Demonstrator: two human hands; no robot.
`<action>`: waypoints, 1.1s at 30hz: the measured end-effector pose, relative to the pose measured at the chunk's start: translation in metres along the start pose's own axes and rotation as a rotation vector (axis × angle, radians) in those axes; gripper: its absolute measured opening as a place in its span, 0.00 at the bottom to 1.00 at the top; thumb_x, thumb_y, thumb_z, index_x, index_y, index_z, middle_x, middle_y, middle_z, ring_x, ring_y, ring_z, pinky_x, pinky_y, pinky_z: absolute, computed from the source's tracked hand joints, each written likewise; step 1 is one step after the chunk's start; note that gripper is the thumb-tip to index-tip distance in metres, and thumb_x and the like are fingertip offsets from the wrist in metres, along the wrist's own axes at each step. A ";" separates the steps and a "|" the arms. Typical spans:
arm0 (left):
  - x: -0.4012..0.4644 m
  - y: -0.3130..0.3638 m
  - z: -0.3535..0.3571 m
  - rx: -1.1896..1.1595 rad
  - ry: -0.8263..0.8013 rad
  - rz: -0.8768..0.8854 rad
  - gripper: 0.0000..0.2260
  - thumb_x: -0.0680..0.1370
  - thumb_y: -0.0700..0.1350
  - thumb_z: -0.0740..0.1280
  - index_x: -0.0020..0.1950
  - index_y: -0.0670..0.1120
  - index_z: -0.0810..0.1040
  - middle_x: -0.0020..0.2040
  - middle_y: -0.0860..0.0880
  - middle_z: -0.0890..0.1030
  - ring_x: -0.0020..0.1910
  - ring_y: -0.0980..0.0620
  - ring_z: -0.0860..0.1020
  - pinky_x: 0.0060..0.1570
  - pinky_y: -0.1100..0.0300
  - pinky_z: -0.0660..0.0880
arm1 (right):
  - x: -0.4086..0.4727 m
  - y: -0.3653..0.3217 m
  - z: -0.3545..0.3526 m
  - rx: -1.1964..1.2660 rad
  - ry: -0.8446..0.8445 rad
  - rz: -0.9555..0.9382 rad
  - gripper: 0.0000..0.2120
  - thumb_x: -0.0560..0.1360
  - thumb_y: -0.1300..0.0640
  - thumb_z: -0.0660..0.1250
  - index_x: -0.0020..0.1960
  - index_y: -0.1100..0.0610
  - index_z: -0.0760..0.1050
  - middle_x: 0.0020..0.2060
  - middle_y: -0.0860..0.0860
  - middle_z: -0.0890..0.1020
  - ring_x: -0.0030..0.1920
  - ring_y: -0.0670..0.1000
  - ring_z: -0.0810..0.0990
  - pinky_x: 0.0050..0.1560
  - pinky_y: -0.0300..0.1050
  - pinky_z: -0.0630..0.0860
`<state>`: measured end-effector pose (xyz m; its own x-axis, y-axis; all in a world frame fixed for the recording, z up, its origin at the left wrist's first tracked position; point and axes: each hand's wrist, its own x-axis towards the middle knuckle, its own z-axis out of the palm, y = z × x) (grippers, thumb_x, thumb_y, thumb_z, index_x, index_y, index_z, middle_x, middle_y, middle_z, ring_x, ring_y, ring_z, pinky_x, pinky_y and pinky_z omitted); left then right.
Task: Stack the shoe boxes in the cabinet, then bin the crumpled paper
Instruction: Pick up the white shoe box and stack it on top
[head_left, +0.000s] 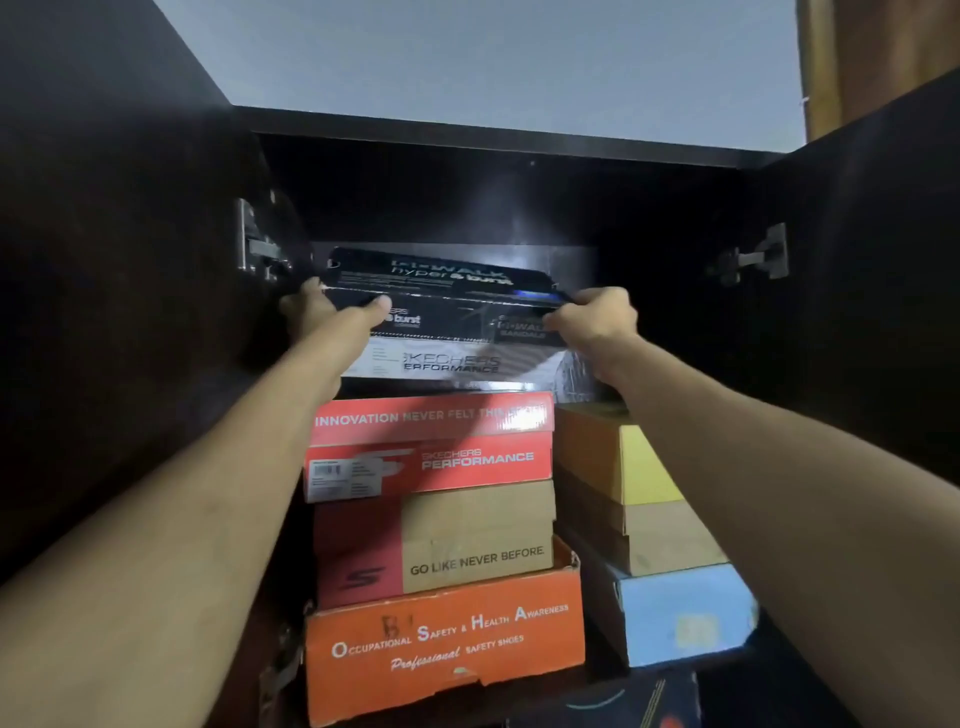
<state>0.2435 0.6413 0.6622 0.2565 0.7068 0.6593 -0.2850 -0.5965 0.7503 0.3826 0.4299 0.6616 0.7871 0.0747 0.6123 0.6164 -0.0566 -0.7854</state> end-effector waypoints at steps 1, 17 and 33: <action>0.002 -0.005 -0.001 0.018 0.002 0.009 0.31 0.68 0.51 0.77 0.67 0.47 0.70 0.65 0.47 0.65 0.62 0.45 0.74 0.63 0.47 0.74 | 0.005 0.001 0.007 -0.018 -0.008 0.001 0.14 0.69 0.58 0.71 0.53 0.59 0.82 0.47 0.55 0.82 0.45 0.53 0.82 0.44 0.40 0.77; -0.003 -0.043 -0.008 0.322 -0.220 -0.087 0.57 0.65 0.59 0.77 0.79 0.46 0.40 0.80 0.46 0.41 0.79 0.47 0.44 0.77 0.49 0.49 | 0.010 0.018 0.043 -0.169 -0.251 -0.086 0.19 0.70 0.66 0.62 0.58 0.51 0.77 0.51 0.50 0.82 0.49 0.52 0.81 0.38 0.40 0.74; -0.188 -0.018 0.129 0.521 -1.055 0.177 0.15 0.70 0.49 0.77 0.52 0.46 0.81 0.52 0.47 0.82 0.50 0.47 0.81 0.49 0.56 0.77 | -0.083 0.094 -0.164 -0.515 -0.522 0.220 0.23 0.73 0.62 0.71 0.67 0.62 0.73 0.50 0.58 0.83 0.49 0.54 0.84 0.46 0.54 0.84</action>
<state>0.3198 0.4706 0.5310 0.9543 0.0826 0.2871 -0.0456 -0.9095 0.4132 0.3794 0.2554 0.5521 0.8586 0.4613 0.2237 0.4805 -0.5720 -0.6647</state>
